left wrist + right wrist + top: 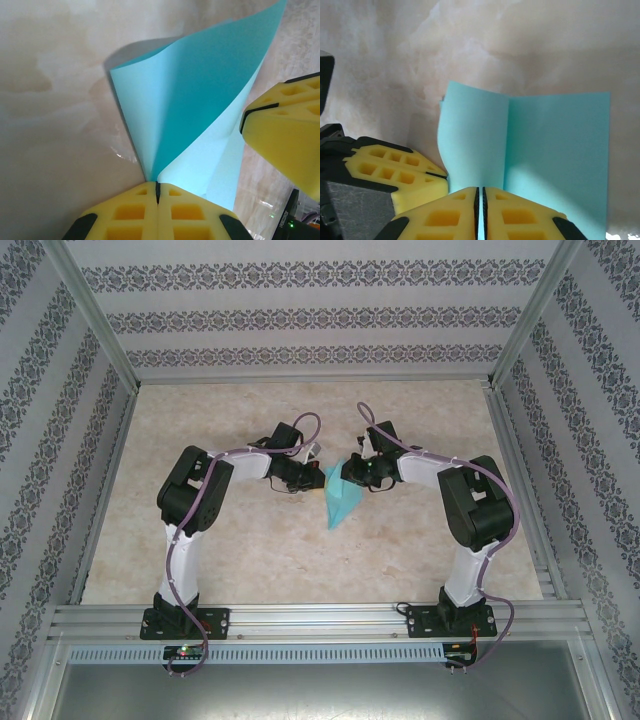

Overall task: Fold a paper plane with a square sheet of paper (pick it up from the middle)
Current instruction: Fourth fold the wing at the center of the table.

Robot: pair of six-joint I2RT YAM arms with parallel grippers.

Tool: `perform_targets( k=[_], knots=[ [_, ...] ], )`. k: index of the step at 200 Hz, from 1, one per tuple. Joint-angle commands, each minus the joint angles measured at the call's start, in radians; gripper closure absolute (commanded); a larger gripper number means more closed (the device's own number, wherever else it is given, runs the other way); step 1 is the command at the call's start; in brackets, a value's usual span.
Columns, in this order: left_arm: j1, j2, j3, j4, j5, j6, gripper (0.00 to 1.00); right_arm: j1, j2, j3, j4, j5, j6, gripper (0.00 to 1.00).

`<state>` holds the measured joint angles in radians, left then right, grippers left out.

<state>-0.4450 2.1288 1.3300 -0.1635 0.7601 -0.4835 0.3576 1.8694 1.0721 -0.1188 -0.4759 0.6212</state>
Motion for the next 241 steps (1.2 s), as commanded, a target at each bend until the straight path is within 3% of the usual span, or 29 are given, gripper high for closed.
perform_targets(
  k=[1,241],
  knots=[
    [-0.01,0.014,0.032,-0.041,0.016,0.038,0.99,0.016,0.004,0.026,0.015,-0.018,-0.011,0.88],
    [-0.021,0.039,0.066,-0.097,0.015,0.083,0.95,0.027,0.112,0.111,-0.102,0.111,-0.064,0.89]
  ],
)
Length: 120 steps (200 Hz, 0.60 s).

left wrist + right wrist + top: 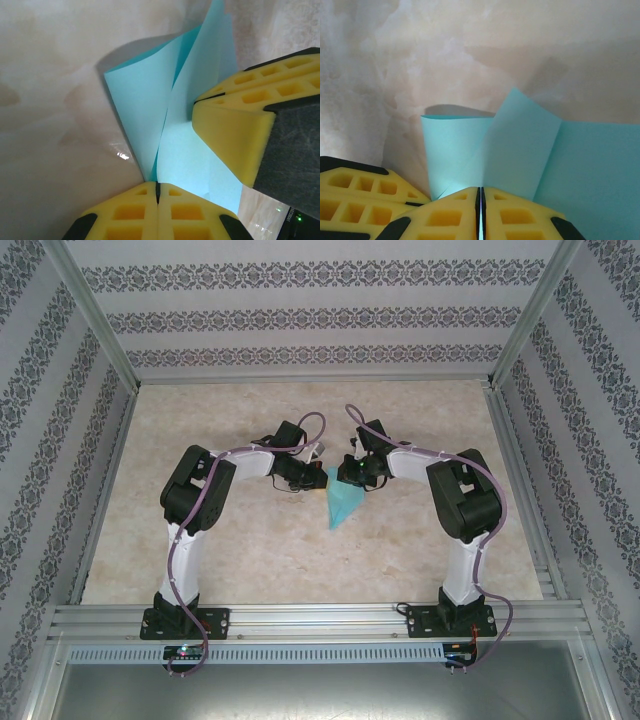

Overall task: Fold a paper plane with a square sheet of paper (pick it up from the middle)
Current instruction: Fourth fold the wing at the center of the table.

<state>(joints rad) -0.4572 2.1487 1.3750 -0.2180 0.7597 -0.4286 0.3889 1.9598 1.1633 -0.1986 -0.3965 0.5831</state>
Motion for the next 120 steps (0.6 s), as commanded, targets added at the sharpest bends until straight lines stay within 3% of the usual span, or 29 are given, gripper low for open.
perform_targets(
  k=[1,87,120],
  knots=[
    [-0.009,0.018,0.021,-0.043,0.015,0.028,0.95,-0.004,0.022,0.019,-0.022,0.032,-0.025,0.88],
    [-0.012,-0.011,0.016,-0.06,0.008,0.036,0.86,-0.01,0.028,-0.003,-0.035,0.06,-0.035,0.89],
    [-0.015,-0.052,0.019,-0.087,-0.018,0.047,0.75,-0.015,0.031,-0.012,-0.031,0.059,-0.034,0.89]
  ],
)
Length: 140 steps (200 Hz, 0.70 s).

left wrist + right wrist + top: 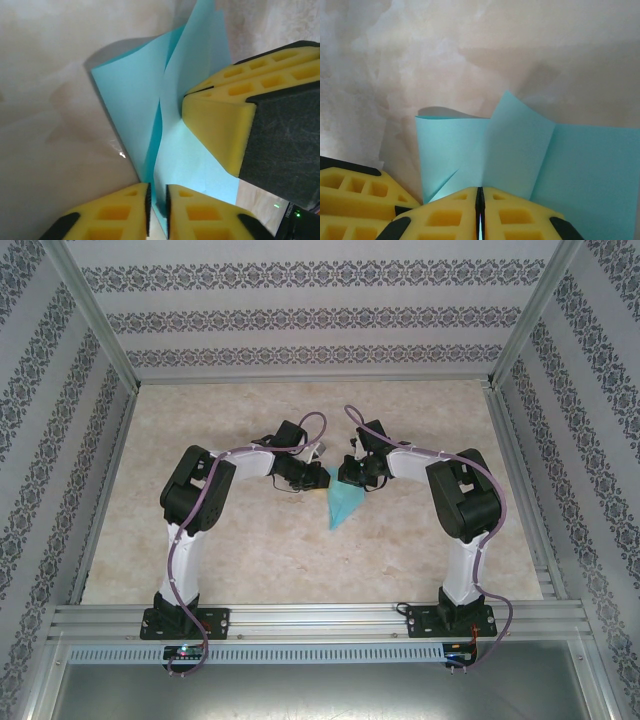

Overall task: Fold a paper plane with a square sheet of paper (pick it up from the middle)
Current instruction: Fourth fold the wing at the center of the table.

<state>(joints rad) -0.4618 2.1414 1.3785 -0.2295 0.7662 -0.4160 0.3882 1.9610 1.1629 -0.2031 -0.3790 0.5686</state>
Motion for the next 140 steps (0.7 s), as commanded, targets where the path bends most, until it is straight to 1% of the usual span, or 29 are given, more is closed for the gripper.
perform_targets(
  k=[1,27,50,65,90,120,140],
  knots=[
    [-0.01,-0.045,0.016,-0.076,-0.027,0.036,0.75,-0.014,0.03,-0.012,-0.025,0.041,-0.02,0.89],
    [-0.014,-0.081,0.011,-0.099,-0.064,0.041,0.69,-0.017,0.029,-0.018,-0.022,0.037,-0.02,0.89],
    [-0.027,-0.129,0.002,-0.132,-0.124,0.051,0.64,-0.018,0.029,-0.023,-0.015,0.032,-0.019,0.9],
    [-0.039,-0.166,-0.015,-0.143,-0.161,0.051,0.64,-0.019,0.03,-0.023,-0.011,0.027,-0.017,0.9],
    [-0.071,-0.229,-0.066,-0.119,-0.179,0.029,0.64,-0.02,0.03,-0.025,-0.005,0.017,-0.016,0.9],
    [-0.121,-0.278,-0.123,-0.091,-0.21,-0.005,0.64,-0.021,0.028,-0.026,-0.003,0.01,-0.015,0.91],
    [-0.149,-0.298,-0.153,-0.093,-0.257,-0.02,0.63,-0.021,0.027,-0.028,-0.002,0.005,-0.015,0.91]
  ],
)
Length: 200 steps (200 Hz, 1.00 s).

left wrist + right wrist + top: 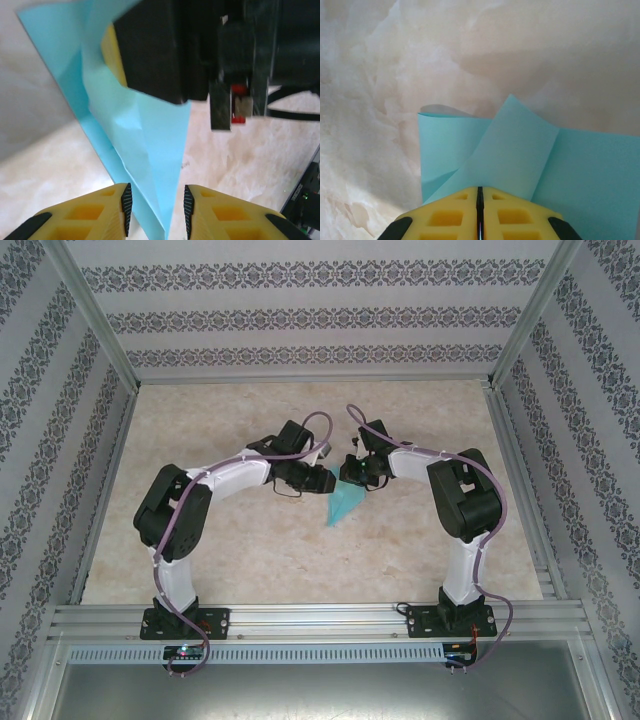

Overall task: Fold a paper plane with a square sheet of paper (pick it up from the middle)
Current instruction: Fourth fold the wing at the center of the table.

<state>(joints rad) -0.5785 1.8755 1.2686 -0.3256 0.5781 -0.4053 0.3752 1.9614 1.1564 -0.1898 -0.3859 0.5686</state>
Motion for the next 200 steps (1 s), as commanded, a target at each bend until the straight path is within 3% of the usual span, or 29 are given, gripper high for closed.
perform_targets(
  k=[1,58,89,166,200],
  knots=[
    [-0.034,-0.032,-0.044,0.004,-0.071,-0.031,0.63,-0.008,0.027,-0.021,-0.014,0.012,-0.016,0.91],
    [-0.075,0.007,-0.085,0.046,-0.064,-0.065,0.65,-0.009,0.017,-0.023,-0.013,0.004,-0.018,0.91],
    [-0.075,0.023,-0.082,0.055,-0.062,-0.068,0.74,-0.009,0.014,-0.027,-0.013,0.001,-0.021,0.91],
    [-0.075,0.051,-0.085,0.063,-0.048,-0.067,0.75,-0.011,0.013,-0.032,-0.011,-0.002,-0.022,0.91],
    [-0.075,0.061,-0.087,0.057,-0.062,-0.064,0.83,-0.012,0.011,-0.034,-0.011,-0.001,-0.025,0.91]
  ],
)
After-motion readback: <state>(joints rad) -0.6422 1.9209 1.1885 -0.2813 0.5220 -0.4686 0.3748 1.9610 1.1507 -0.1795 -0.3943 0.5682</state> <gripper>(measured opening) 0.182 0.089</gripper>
